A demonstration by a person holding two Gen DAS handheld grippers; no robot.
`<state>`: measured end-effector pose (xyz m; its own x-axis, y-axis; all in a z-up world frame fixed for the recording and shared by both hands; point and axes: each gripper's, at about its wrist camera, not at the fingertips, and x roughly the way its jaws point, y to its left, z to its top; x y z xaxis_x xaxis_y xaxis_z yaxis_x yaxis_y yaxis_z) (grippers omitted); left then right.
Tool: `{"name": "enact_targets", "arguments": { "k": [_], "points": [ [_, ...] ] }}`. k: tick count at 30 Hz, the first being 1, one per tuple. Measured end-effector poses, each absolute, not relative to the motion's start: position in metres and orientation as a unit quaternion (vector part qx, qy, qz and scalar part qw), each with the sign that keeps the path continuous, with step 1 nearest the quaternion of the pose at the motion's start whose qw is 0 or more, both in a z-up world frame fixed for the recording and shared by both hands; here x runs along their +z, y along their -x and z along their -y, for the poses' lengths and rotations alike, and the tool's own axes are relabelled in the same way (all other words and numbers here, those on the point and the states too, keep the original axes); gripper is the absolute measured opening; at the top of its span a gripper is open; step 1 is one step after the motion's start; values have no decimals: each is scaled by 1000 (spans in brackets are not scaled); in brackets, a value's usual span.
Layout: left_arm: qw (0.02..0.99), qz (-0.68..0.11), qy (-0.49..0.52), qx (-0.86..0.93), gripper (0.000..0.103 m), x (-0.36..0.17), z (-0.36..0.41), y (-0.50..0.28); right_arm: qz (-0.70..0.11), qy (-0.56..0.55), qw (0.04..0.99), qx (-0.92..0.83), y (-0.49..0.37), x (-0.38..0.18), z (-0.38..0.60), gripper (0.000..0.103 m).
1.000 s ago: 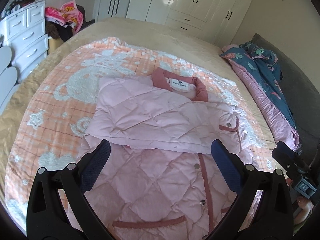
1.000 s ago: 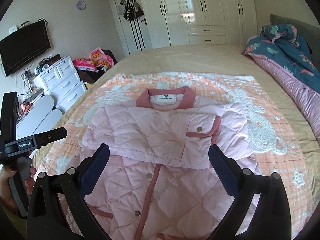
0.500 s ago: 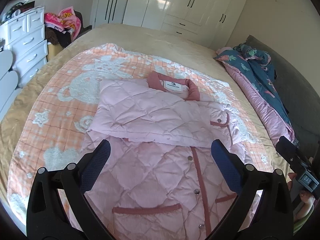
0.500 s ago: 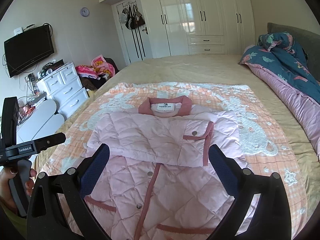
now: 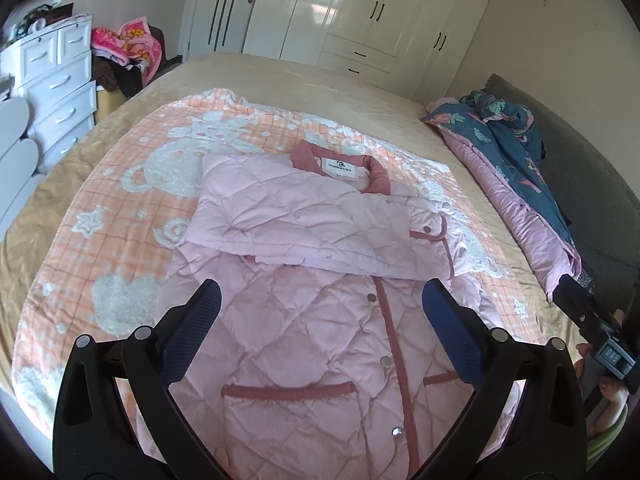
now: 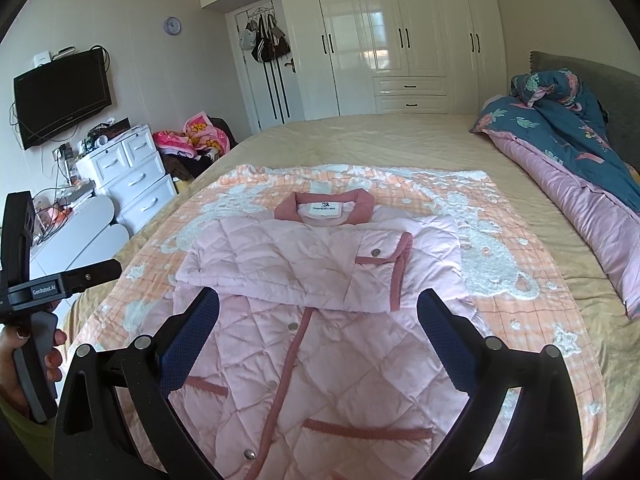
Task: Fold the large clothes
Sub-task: 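Move both grippers down the jacket toward its hem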
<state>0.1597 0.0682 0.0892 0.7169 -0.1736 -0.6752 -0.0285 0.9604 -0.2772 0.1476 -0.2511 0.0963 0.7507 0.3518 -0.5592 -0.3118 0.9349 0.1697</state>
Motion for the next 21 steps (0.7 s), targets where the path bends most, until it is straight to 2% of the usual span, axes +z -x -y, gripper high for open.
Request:
{"name": "enact_targets", "arguments": {
  "k": [21],
  "points": [
    [914,-390,112,-24,95,50,-57,-114,-322,-29,931,169,-114,64,276,99]
  ]
}}
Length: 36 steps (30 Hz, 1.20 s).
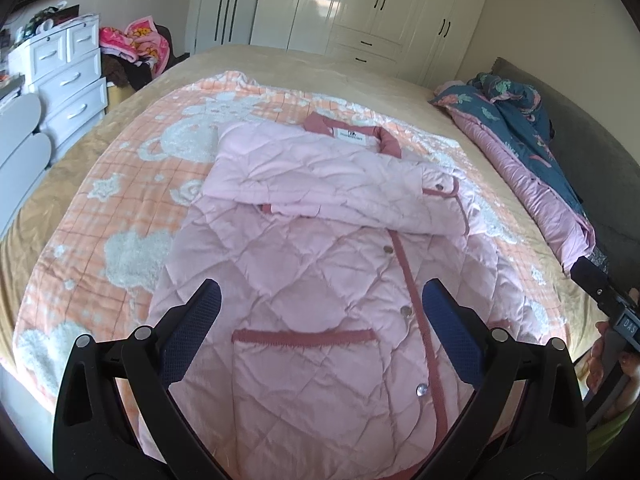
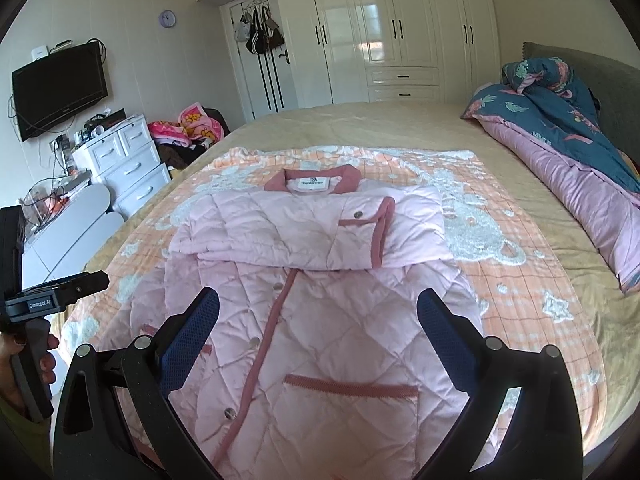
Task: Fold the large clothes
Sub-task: 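Move both grippers down the jacket toward its hem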
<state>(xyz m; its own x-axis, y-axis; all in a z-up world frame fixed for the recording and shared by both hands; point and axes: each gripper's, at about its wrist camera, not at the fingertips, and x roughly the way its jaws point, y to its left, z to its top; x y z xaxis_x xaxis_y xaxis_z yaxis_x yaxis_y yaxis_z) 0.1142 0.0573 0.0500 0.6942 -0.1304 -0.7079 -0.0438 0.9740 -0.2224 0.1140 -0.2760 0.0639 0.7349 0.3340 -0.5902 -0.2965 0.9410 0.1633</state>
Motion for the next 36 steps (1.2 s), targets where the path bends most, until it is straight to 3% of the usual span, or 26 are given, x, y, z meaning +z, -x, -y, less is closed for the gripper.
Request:
{"name": "enact_targets", "arguments": {
  "k": [36],
  "points": [
    [894,-437,95,7,95,-13,-82,-78,-385,3,914,127,-89,2,305,99]
  ]
}}
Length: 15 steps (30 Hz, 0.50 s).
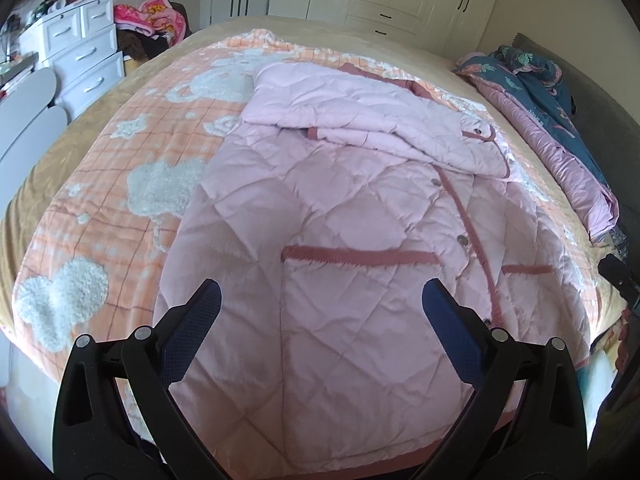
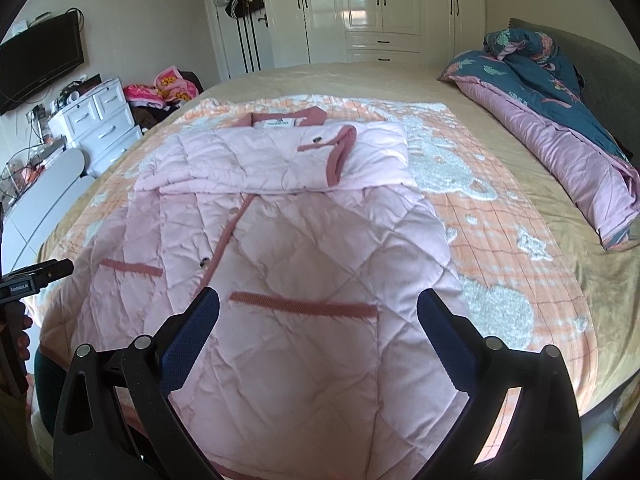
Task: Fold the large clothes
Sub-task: 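Move both grippers down the jacket toward its hem, then grasp the jacket hem with the left gripper while the right gripper grasps it too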
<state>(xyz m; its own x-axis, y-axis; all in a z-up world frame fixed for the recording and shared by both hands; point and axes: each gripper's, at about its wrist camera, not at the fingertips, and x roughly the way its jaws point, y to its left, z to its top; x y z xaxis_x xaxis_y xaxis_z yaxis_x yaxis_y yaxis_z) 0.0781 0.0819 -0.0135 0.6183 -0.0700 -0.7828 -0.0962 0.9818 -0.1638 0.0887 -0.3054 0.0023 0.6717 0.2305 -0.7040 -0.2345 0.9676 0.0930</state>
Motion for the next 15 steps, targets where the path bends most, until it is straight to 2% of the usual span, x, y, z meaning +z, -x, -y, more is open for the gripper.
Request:
{"name": "enact_targets", "arguments": {
  "k": [15],
  "points": [
    [881,-463,88,35,95,-41,-108,-57,-408,8,907,106,-82,-18,325,99]
  ]
}}
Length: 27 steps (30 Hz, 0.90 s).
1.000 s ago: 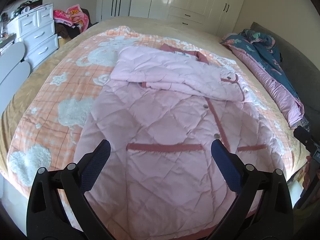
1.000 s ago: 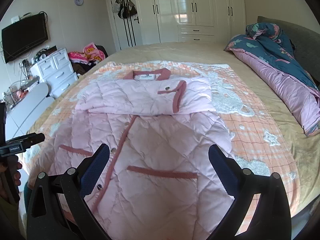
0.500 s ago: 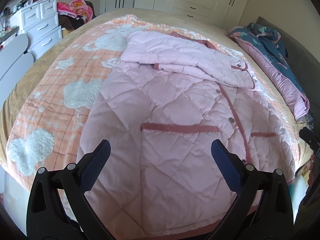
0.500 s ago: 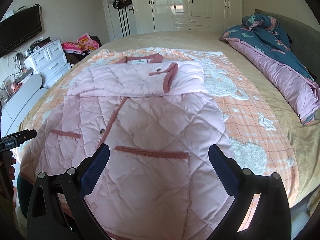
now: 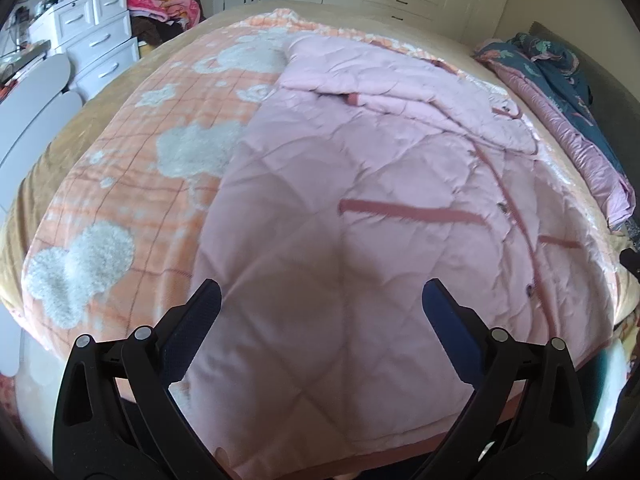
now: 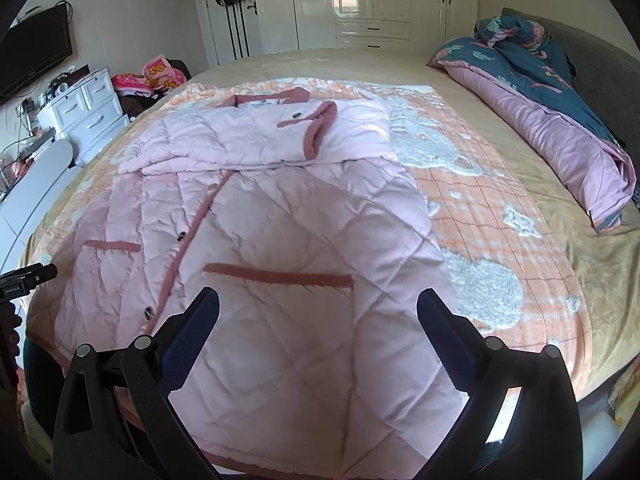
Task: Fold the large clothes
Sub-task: 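Grasp the jacket hem with the left gripper while the right gripper grasps it too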
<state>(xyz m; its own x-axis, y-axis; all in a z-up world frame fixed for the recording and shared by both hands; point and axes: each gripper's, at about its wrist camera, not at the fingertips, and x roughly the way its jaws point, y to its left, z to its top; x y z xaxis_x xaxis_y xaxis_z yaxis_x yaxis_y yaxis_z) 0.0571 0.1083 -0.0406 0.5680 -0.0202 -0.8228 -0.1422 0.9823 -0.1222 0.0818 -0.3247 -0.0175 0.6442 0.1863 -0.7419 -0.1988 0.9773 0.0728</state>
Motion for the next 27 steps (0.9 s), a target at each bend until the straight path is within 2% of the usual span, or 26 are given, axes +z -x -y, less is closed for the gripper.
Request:
{"name": "enact_targets", "arguments": {
  "k": [8,15,20,22,27],
  "points": [
    [869,-482,105,40,95,-55,-129,-42,-430,3,899,82,-75,-37,349,99],
    [854,-495,158,18,93,-74,-134,-26,-435,-2,898,68,-68,-43,364,99],
    [855,-491,168,21,74,-79,-130,-16,-439,-12,896,68,-65,-46,372,99],
    [853,-487,187,25,61,-78,-137,-13,-442,-14,894,67,-63,-48,376,99],
    [850,-483,209,11,48,-74,-141,-6,-456,-17,888,63,-56,-57,385,99]
  ]
}}
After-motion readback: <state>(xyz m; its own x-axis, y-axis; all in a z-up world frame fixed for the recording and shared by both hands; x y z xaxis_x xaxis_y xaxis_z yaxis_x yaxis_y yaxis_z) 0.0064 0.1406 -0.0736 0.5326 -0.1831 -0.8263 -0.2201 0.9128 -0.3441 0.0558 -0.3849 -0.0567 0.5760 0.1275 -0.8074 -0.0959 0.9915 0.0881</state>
